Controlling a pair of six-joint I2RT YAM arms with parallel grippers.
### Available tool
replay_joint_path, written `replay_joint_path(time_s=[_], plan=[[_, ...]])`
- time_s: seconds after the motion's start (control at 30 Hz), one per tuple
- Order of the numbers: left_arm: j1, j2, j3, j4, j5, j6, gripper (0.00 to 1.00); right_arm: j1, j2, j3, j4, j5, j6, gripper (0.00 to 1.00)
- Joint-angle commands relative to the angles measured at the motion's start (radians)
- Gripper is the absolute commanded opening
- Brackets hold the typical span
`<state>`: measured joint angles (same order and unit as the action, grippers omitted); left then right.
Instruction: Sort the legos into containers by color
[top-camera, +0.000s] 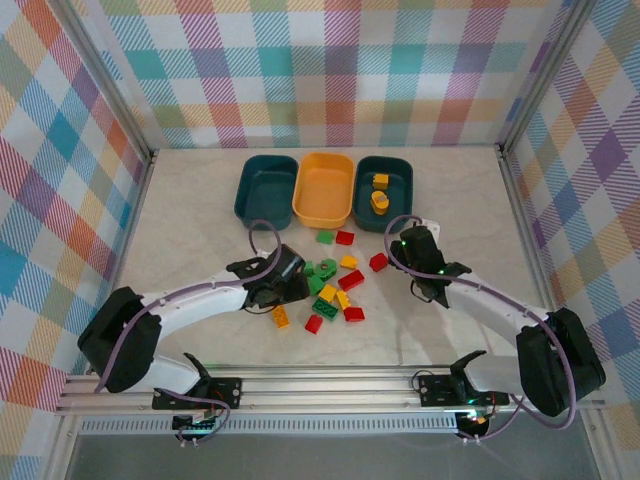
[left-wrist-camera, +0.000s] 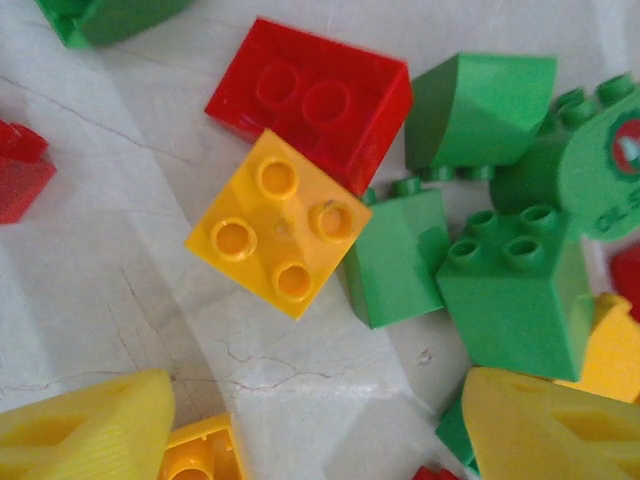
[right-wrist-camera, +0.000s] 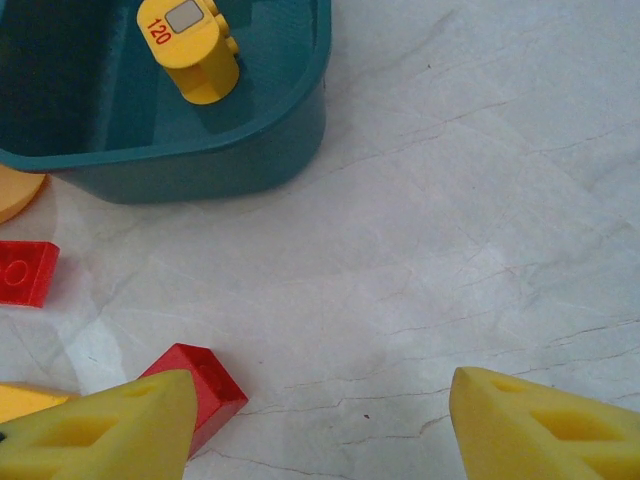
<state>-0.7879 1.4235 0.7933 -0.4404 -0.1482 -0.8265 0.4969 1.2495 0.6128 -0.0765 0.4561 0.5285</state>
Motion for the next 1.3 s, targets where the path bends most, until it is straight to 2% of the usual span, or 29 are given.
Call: replay_joint_path(time_s=[0.0, 0.2, 0.33, 0.43, 0.73, 1.03, 1.1, 1.17, 1.27], plan=[[-0.042, 0.041, 0.049, -0.036, -0.029, 0.017, 0.72, -0.001, 0.005, 0.010, 0.029, 0.003, 0.027, 0.68], [-0.135, 0.065, 0.137, -0.089, -0.050, 0.086, 0.67, -0.001, 0.007, 0.010, 0.026, 0.003, 0.024, 0.68], [-0.226, 0.083, 0.164, -0.121, -0.035, 0.203, 0.67, -0.001, 0.014, 0.017, 0.023, 0.002, 0.021, 0.68], [-0.263, 0.109, 0.167, -0.157, -0.018, 0.276, 0.67, -0.001, 0.010, 0.017, 0.021, 0.002, 0.019, 0.68], [-0.289, 0.146, 0.137, -0.101, 0.093, 0.427, 0.66, -0.001, 0.010, 0.018, 0.019, -0.007, 0.016, 0.69], [-0.289, 0.225, 0.145, -0.151, 0.028, 0.461, 0.65, -0.001, 0.017, 0.022, 0.018, -0.013, 0.016, 0.69], [-0.289, 0.235, 0.141, -0.135, 0.020, 0.462, 0.61, -0.001, 0.016, 0.021, 0.018, -0.017, 0.016, 0.69], [-0.289, 0.239, 0.141, -0.119, 0.027, 0.460, 0.51, -0.001, 0.018, 0.022, 0.020, -0.017, 0.015, 0.69], [-0.289, 0.240, 0.142, -0.115, 0.027, 0.463, 0.44, 0.000, 0.021, 0.024, 0.018, -0.017, 0.014, 0.69]])
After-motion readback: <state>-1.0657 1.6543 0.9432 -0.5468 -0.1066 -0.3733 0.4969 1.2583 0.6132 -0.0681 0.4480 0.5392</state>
